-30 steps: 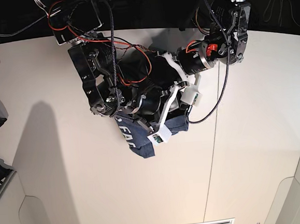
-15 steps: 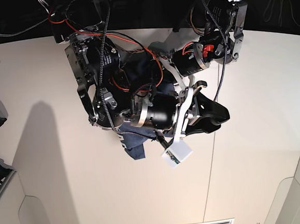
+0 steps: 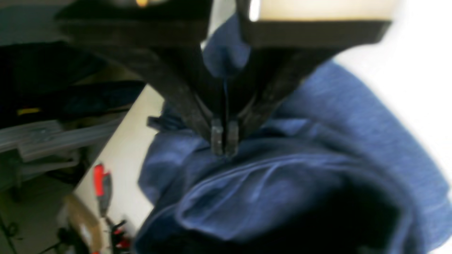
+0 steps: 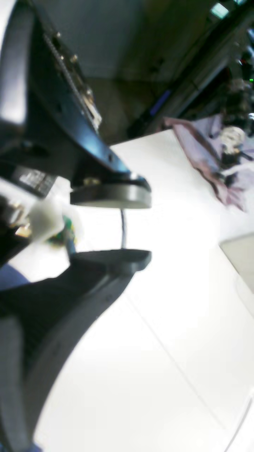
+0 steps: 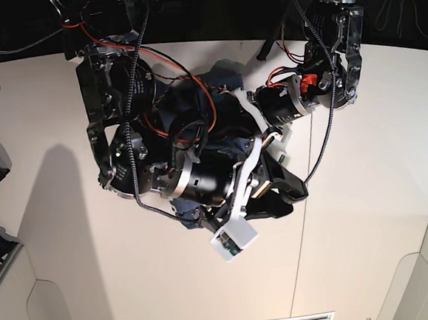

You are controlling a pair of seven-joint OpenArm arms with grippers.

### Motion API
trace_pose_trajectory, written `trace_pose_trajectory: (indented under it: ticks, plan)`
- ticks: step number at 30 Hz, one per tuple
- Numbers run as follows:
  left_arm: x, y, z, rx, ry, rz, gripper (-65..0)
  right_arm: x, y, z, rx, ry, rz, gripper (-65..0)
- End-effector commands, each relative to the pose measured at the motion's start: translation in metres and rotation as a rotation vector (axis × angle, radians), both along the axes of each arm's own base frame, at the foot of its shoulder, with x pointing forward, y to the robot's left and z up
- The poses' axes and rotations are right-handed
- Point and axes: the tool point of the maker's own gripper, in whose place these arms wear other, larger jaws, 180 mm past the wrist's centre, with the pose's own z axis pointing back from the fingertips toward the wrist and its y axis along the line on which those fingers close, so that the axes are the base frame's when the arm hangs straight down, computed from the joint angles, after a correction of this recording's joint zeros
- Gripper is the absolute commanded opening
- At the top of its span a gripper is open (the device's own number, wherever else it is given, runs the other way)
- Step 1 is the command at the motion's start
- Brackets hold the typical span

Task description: Layout the t-shirt on the table in an organized manner, then fold the t-shirt properly

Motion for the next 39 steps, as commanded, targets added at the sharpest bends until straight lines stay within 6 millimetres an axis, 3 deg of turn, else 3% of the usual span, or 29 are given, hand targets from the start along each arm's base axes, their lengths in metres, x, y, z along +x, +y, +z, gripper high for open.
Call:
trace_pose_trajectory:
  ticks: [1,5,9,14,19,24,27,35,39]
  plan:
    - [0.011,0.005,0.015,-0.029,-0.052,0.023,-65.0,0.009,-0.005,0.025,0.056,-0.06,-0.029,-45.7]
    - [0.024,0.03,0.027,-0.093,-0.069,0.127,-65.0,0.032,-0.044,0.029,0.066,-0.072,-0.159,-45.7]
    - [0.035,0.047,0.047,-0.184,-0.102,0.205,-65.0,0.055,-0.099,0.014,0.012,-0.04,-0.331,-45.7]
    - [0.042,0.035,0.057,-0.192,-0.128,0.164,-65.0,0.072,-0.171,-0.005,-0.103,-0.019,-0.522,-52.0]
    - [0.052,0.002,0.063,-0.108,-0.179,0.038,-65.0,0.077,-0.215,-0.036,-0.174,0.056,-0.589,-65.0]
    - [0.063,-0.023,0.058,-0.009,-0.218,-0.064,-65.0,0.072,-0.227,-0.09,-0.213,0.21,-0.585,-65.0]
    - [0.061,-0.033,0.053,-0.011,-0.201,-0.095,-65.0,0.068,-0.224,-0.106,-0.188,0.271,-0.573,-65.0]
    - [0.052,-0.044,0.031,0.002,-0.148,-0.128,-65.0,0.068,-0.197,-0.087,-0.026,0.26,-0.489,-65.0]
    - [0.045,-0.046,0.015,0.021,-0.105,-0.146,-65.0,0.065,-0.172,-0.087,-0.003,0.27,-0.446,-65.0]
